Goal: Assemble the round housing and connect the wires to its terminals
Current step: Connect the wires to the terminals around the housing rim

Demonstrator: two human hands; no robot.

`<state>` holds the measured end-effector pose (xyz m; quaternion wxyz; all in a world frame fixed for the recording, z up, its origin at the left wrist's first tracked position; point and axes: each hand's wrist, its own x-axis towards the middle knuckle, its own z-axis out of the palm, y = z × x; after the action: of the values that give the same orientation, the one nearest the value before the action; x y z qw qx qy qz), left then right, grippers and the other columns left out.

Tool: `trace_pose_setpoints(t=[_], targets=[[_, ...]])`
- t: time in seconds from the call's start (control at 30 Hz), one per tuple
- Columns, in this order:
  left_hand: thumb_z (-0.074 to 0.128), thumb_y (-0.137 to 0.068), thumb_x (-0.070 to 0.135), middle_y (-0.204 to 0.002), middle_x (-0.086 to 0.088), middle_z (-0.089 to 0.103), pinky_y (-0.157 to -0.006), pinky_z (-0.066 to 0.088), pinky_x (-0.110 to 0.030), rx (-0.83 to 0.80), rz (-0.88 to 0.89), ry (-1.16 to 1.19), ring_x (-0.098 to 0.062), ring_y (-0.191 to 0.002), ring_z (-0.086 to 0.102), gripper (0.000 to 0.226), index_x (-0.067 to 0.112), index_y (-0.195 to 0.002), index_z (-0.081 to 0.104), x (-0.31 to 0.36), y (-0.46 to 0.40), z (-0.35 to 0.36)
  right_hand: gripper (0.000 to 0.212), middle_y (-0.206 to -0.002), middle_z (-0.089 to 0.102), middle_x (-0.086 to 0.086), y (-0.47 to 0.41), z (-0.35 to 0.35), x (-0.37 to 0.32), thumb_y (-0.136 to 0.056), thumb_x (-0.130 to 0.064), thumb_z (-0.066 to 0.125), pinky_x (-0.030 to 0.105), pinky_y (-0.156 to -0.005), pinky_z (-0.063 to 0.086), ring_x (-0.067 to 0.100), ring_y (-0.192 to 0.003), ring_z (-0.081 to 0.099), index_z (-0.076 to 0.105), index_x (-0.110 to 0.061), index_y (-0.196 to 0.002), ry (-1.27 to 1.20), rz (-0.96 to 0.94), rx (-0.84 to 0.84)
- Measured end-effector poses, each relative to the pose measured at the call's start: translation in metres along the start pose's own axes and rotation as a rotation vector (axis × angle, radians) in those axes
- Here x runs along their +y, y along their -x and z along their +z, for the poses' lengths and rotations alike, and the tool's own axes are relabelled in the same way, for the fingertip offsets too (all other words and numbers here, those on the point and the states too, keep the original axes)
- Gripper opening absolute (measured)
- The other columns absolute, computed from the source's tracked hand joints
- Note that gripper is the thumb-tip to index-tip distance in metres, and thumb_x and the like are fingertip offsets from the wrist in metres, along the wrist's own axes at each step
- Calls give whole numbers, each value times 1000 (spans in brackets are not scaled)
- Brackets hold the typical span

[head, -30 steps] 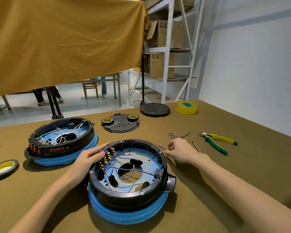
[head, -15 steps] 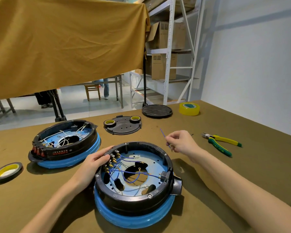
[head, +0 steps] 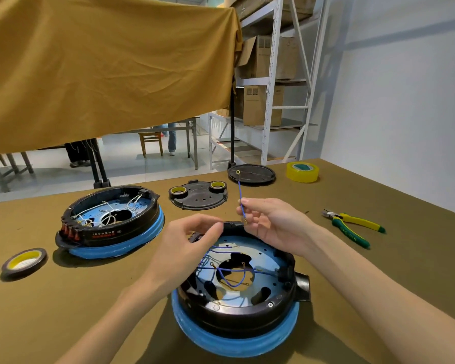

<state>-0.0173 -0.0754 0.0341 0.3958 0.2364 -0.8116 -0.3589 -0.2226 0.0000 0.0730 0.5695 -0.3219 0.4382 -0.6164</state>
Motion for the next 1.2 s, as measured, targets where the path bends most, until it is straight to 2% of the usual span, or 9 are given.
trace_pose_setpoints(t=[0.17,0.43,0.57,0.7,0.77,0.87,1.0,1.1,1.2], targets=[[74,-90,38,-84,16,77,-76,49,-8,39,70,72,-3,-83,72,9,32,-88,80,19,5,8,18,-89,70,12,5,12,16,-102,-12,58,44,-97,53,21,-80,64,71,-2,-94,184,-81,-66],[73,-93,17,-86,15,78,-73,54,-14,-50,-41,19,-4,-83,73,15,31,-96,79,7,1,1,10,-100,72,19,11,14,22,-100,-10,63,34,-75,63,26,-81,74,61,-2,-106,156,-132,78],[72,-94,19,-84,19,76,-68,52,-12,-95,-104,-58,-1,-79,70,16,34,-96,78,-1,-3,-5,23,-100,65,5,17,8,21,-93,-11,71,21,-71,56,13,-82,65,55,-19,-108,773,-666,540],[74,-93,18,-84,20,76,-68,52,-12,-108,-65,-104,-1,-79,70,16,31,-100,79,-2,-5,-12,11,-99,63,-5,24,13,21,-92,-15,70,25,-91,42,11,-98,58,65,-17,-102,1242,-1025,421],[78,-89,18,-85,23,75,-75,53,-14,-92,34,-184,-1,-83,70,23,31,-109,77,-1,-3,-17,9,-100,68,-8,22,19,23,-96,-25,66,34,-105,35,13,-104,59,71,-18,-99,1537,-959,288],[85,-83,17,-85,23,74,-92,44,-18,-30,243,-399,4,-80,66,42,28,-122,72,-2,-2,-23,27,-94,72,-11,16,25,23,-104,-41,53,41,-119,19,9,-96,62,73,-24,-99,1739,-606,118],[88,-78,17,-88,20,74,-92,49,-31,-23,434,-545,7,-77,58,51,22,-125,70,-3,-2,-27,32,-82,72,-12,8,27,21,-105,-47,48,49,-117,2,7,-90,64,73,-30,-95,1825,-372,51],[87,-78,18,-90,18,75,-86,54,-36,-37,494,-528,-1,-78,64,49,20,-124,70,-6,-1,-24,26,-91,71,-16,7,30,18,-103,-48,54,46,-106,16,3,-96,57,76,-35,-103,1667,-249,-57],[86,-78,16,-93,18,76,-88,55,-36,5,467,-432,-3,-78,65,46,18,-122,71,-10,0,-21,21,-104,65,-10,8,29,16,-100,-45,61,39,-94,33,9,-100,51,78,-33,-99,1592,-343,-56]])
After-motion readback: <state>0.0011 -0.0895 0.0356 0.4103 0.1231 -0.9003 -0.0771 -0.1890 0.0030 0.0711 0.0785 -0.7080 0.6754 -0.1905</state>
